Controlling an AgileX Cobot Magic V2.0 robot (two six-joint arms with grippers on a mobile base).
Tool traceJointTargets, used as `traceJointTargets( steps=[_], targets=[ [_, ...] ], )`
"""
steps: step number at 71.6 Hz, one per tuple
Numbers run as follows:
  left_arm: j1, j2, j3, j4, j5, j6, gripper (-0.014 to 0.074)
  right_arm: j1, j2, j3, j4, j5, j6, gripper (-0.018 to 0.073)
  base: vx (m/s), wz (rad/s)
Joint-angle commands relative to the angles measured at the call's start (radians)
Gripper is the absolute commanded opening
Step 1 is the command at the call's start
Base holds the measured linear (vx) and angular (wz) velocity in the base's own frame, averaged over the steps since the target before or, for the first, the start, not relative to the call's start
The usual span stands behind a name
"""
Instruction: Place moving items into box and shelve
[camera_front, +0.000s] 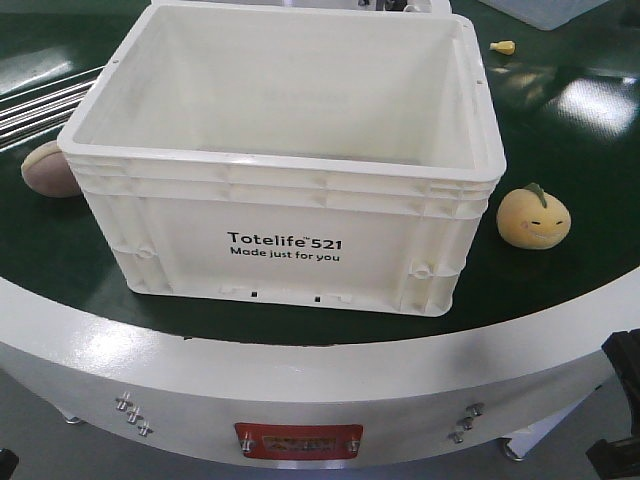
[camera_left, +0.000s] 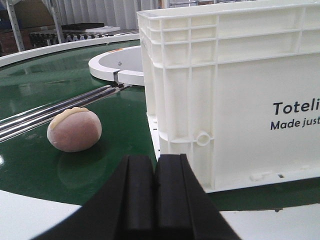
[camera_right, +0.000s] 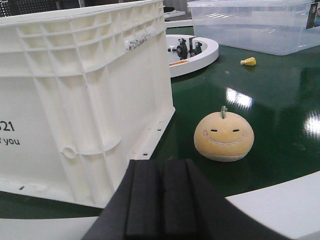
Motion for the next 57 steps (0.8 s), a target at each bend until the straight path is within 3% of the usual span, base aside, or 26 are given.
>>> traceJointTargets(
  steps=[1,24,39,46,57],
  targets=[
    [0.001,-0.017,0.008,-0.009,-0.079,-0.009,-0.0027,-0.002,-0.004,0.006,-0.009,-0.08,-0.006,-0.0015,0.0,0.0],
    [0.001,-0.017,0.008,-0.008,-0.081,-0.009,-0.0027,-0.002,-0.004,0.006,-0.009,-0.102,-0.006,-0.0015,0.0,0.0],
    [0.001,-0.017,0.006,-0.008,-0.149,-0.008,-0.0027,-0.002,-0.004,-0.005,-0.01,-0.121,-0.011,-0.0015,0.0,0.0],
    [0.001,-0.013,-0.032,-0.007,-0.17,-0.005,-0.0027,-0.002,0.0,-0.058,-0.012,-0.114,-0.046,-0.0015,0.0,0.0],
    [0.001,0.077,-0.161,-0.006,-0.096,-0.005,-0.0027,-0.002,0.085,-0.219,-0.013,-0.016,-0.058,-0.0015,0.0,0.0]
  ],
)
